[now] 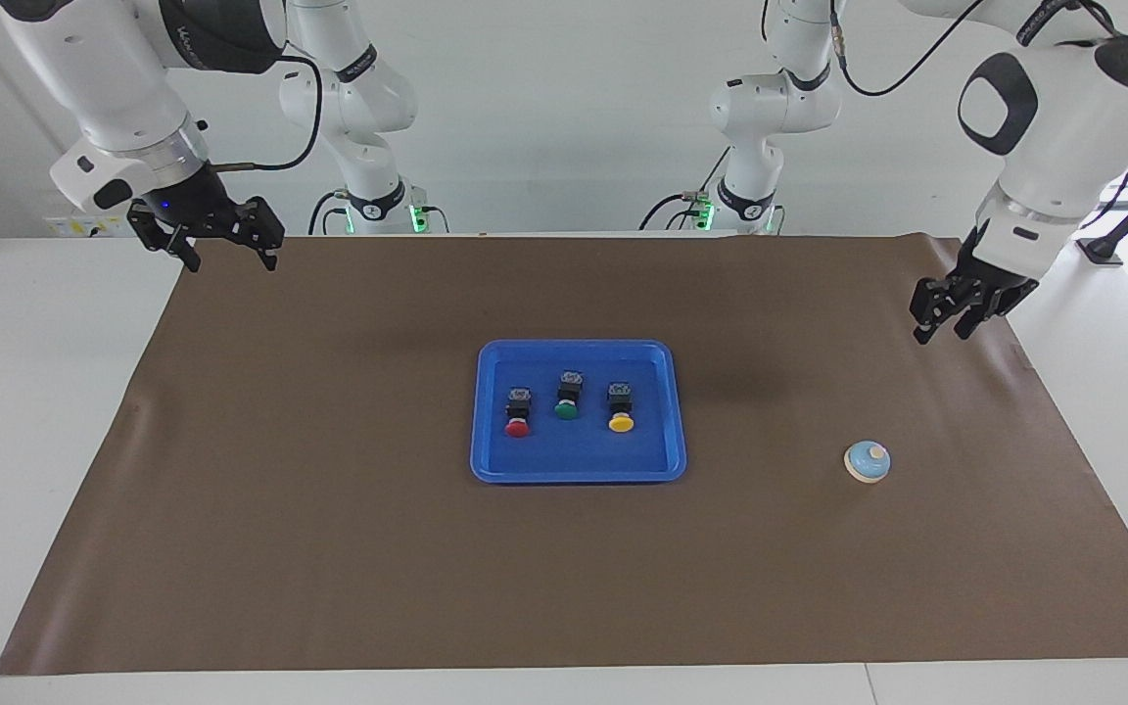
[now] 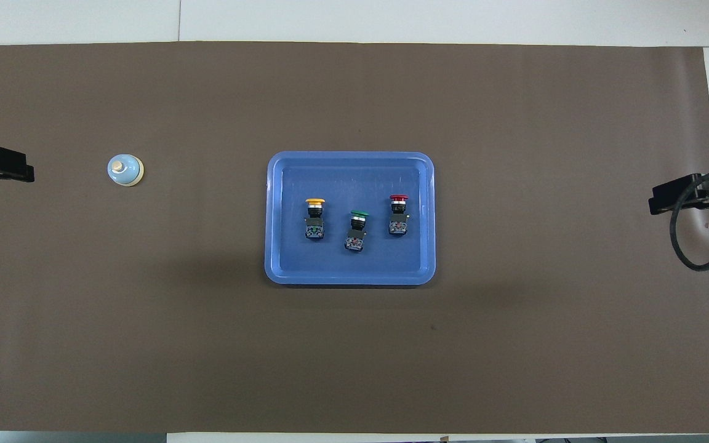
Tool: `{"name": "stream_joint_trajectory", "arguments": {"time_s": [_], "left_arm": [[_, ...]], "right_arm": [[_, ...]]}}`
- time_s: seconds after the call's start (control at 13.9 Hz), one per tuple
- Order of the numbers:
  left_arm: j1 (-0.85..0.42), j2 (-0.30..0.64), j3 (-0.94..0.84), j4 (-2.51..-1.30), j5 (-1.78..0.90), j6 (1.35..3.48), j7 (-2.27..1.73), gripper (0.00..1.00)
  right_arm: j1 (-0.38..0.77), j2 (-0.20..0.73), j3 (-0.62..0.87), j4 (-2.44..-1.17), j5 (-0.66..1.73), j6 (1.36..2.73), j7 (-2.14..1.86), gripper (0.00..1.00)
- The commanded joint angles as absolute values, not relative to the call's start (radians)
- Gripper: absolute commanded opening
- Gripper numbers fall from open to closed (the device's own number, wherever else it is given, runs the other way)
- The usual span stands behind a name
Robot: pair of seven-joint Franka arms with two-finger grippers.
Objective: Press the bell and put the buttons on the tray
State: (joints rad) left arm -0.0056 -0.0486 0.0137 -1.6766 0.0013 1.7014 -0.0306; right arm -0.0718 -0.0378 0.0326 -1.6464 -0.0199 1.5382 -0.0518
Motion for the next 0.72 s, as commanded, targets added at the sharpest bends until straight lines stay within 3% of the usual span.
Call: {"name": "stream_joint_trajectory", "arguments": {"time_s": [0.0, 0.65], "left_arm": [[-0.006, -0.089, 0.015, -1.7, 0.005, 1.651, -0.038, 1.0], [-0.017, -0.094, 0.009, -1.704, 0.002, 1.56, -0.031, 1.0]], "right_arm": [[-0.081, -0.046, 0.037, -1.649, -0.011, 1.537, -0.078, 1.0], [-0.081, -0.046, 0.037, -1.649, -0.011, 1.537, -0.078, 1.0]]}}
